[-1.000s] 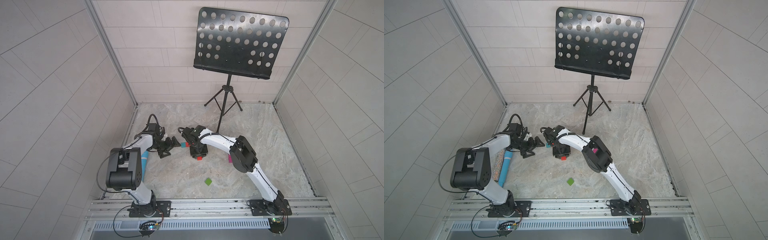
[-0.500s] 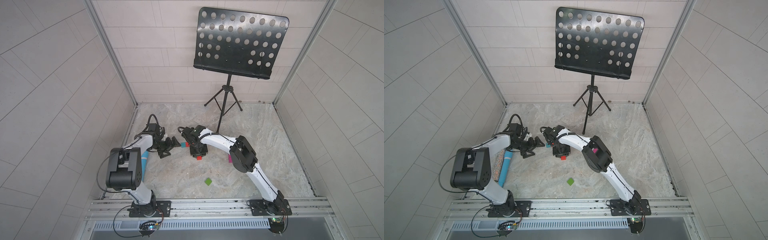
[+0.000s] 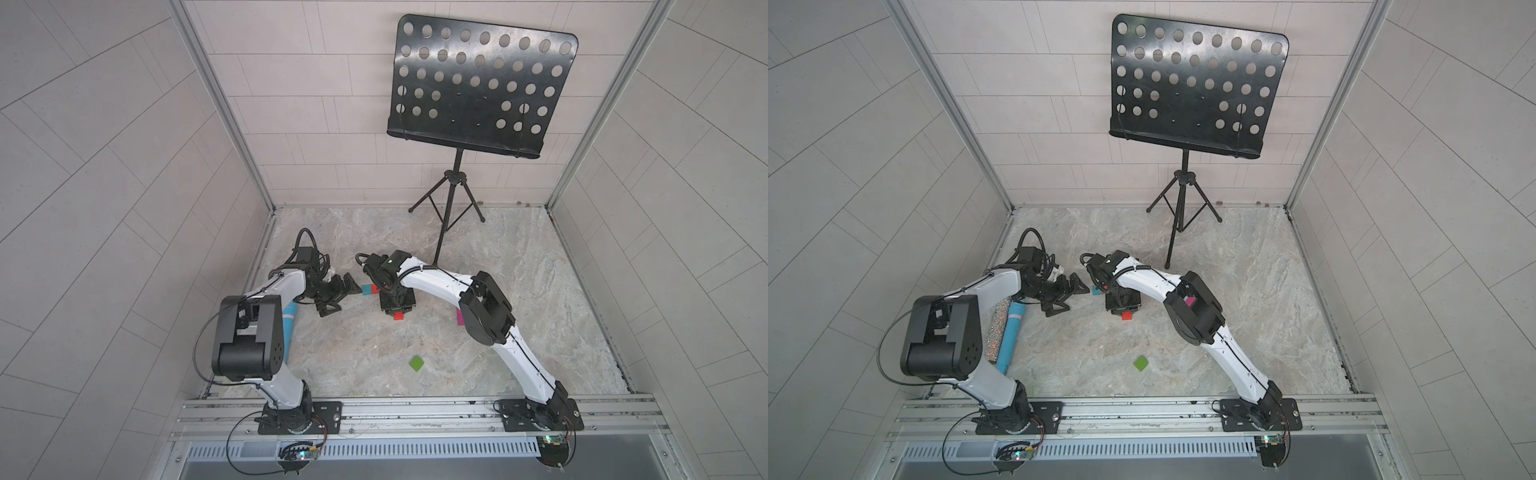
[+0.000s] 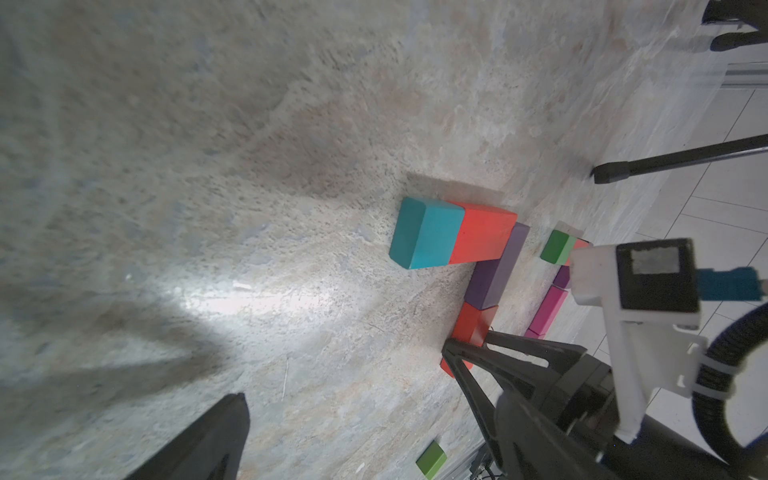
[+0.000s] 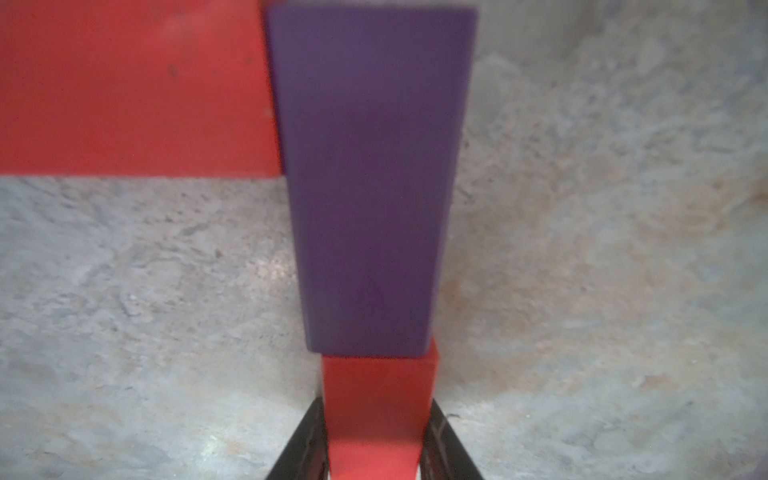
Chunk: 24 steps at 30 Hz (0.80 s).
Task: Assemble the number 7 with building blocks
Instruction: Move the building block to the center of the board.
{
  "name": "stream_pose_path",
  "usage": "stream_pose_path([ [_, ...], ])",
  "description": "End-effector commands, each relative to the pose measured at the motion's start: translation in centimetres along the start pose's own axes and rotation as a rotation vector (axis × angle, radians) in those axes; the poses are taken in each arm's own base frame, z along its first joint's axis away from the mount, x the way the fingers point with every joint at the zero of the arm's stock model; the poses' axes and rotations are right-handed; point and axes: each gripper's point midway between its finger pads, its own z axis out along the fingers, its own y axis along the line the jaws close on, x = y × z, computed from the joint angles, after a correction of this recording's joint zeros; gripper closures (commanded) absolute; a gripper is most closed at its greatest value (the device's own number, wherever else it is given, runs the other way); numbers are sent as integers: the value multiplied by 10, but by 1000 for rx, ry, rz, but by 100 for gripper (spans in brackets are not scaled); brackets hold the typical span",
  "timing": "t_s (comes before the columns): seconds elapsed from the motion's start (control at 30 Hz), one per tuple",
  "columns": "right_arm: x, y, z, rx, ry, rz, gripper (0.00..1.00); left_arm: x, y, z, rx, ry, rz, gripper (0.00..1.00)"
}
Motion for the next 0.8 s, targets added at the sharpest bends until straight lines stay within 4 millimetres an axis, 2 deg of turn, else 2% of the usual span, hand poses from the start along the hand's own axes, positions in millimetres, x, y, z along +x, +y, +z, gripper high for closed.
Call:
stream_pose_path([
  [0.0, -4, -13, 25, 76, 10, 4, 62, 3, 4, 2, -3, 11, -1, 0],
  [0.63, -3, -12, 29, 76, 23, -7, 61, 3, 5, 3, -7, 13, -4, 0],
  [0.77, -3, -12, 29, 75, 29, 1, 59, 3, 5, 2, -6, 13, -3, 0],
])
